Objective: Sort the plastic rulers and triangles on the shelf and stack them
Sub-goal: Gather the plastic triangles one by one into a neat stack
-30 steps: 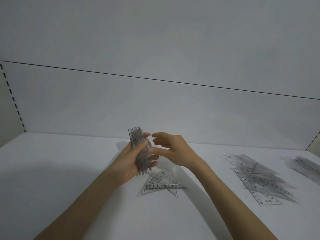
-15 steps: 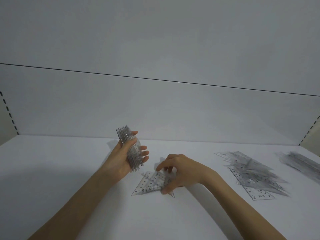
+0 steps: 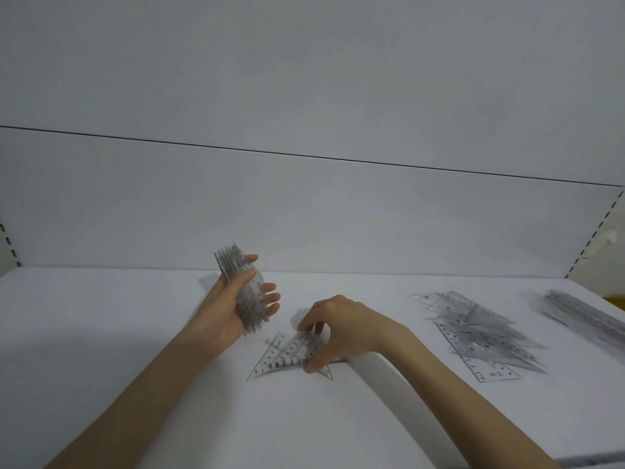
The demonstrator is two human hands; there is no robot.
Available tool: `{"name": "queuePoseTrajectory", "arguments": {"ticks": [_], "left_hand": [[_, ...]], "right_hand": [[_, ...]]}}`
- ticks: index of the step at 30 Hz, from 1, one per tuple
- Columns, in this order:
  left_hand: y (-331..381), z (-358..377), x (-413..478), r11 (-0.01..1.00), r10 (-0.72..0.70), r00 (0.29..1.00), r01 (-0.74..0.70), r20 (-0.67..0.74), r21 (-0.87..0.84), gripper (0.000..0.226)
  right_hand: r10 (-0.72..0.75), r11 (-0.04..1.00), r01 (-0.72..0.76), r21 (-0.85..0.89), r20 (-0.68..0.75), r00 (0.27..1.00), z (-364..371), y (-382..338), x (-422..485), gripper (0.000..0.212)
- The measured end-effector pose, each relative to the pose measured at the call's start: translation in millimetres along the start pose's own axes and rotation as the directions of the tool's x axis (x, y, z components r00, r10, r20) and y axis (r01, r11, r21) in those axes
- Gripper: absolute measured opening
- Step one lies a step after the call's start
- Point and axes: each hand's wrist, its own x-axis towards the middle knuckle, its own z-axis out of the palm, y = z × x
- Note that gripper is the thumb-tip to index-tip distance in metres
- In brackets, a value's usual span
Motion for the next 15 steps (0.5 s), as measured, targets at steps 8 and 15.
{"name": "queuePoseTrajectory", "arguments": {"ticks": [8, 15], "left_hand": [[2.3, -0.2, -0.7, 1.000, 0.003, 1.000, -0.003, -0.011, -0.016, 0.018], [4.1, -0.8, -3.2, 1.000, 0.001, 1.000, -0.002, -0.025, -0.027, 0.020]], "right_hand": [[-0.023, 1.000, 0.024, 0.011, -0.049, 0.999, -3.8, 0.6, -0.4, 0.065], [-0.047, 0.998, 0.052, 0.036, -0.128, 0.991, -4.3, 8.9, -1.8, 0.061]]}}
